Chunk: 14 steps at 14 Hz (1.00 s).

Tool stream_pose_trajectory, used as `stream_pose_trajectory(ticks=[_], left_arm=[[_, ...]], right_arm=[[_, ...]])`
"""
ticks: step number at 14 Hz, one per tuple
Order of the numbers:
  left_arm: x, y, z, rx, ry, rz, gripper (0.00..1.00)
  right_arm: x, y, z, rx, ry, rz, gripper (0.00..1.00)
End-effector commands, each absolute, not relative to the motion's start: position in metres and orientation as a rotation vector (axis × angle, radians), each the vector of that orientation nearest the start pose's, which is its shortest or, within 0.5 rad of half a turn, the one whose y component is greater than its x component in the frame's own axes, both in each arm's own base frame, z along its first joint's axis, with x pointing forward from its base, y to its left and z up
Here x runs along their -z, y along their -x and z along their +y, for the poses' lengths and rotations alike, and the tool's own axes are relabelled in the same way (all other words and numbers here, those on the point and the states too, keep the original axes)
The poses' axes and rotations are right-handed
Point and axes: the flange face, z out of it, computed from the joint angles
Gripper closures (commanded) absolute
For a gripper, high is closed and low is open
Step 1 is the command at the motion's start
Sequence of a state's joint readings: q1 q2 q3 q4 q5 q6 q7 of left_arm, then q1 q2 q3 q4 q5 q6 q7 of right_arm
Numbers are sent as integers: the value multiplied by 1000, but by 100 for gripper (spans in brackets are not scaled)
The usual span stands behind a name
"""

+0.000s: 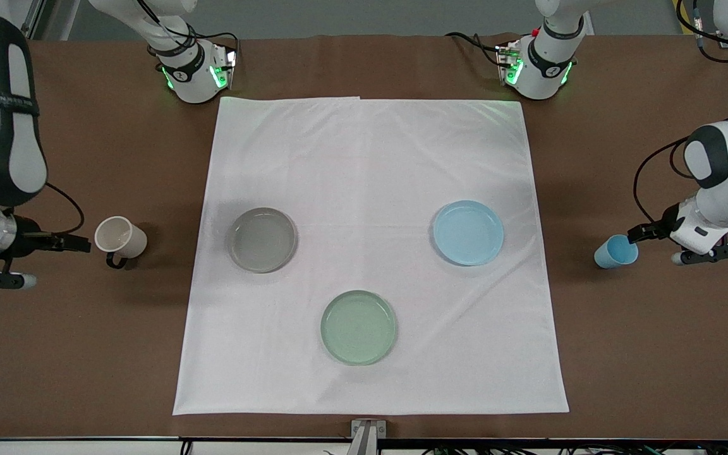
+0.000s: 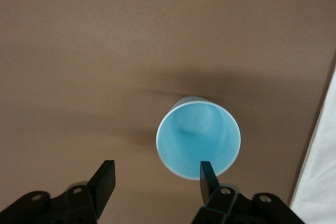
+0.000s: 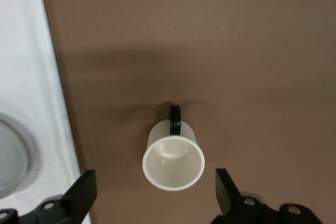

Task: Place blue cup in blue plate and white mug in gray plate
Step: 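Grasp the white mug with the right gripper while the left gripper grasps the cup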

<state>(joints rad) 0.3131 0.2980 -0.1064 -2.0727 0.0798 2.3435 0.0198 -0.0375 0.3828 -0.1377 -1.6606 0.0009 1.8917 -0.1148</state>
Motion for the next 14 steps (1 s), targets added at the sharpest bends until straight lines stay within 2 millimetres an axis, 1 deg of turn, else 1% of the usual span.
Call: stream_pose_trajectory(ticks=[1,2,3,4,5,6,8,9,10,11,12,13,14], left_arm=[[-264,-576,126,-9,3110,-192,35],[-256,-576,128,-6,3112,-201,41],[-254,-576,128,-8,3113,-201,47],[-253,-576,127,-10,3113,-208,57],[-251,-576,127,-15,3114,-208,72],[-247,-575,126,-26,3116,-213,84],[-246,-575,122,-30,3118,-209,96],[-249,-576,117,-34,3120,-202,99],[-255,-578,106,-40,3123,-196,100],[-265,-578,91,-60,3127,-202,100],[-277,-579,72,-84,3130,-230,100],[-291,-579,44,-97,3135,-247,100],[-300,-578,20,-120,3135,-264,100]], right_arm=[[-329,-627,-109,-194,3147,74,0],[-316,-623,-114,-158,3152,83,0],[-302,-619,-115,-135,3157,69,0],[-292,-619,-117,-126,3160,66,0],[-283,-619,-118,-131,3161,68,0],[-278,-619,-122,-131,3160,79,0],[-268,-616,-123,-96,3166,81,0],[-261,-613,-124,-86,3168,81,0],[-254,-611,-126,-75,3171,86,0],[-248,-608,-127,-80,3171,89,1],[-242,-605,-126,-91,3169,89,6],[-240,-602,-126,-103,3167,90,13],[-240,-603,-125,-103,3166,89,19]])
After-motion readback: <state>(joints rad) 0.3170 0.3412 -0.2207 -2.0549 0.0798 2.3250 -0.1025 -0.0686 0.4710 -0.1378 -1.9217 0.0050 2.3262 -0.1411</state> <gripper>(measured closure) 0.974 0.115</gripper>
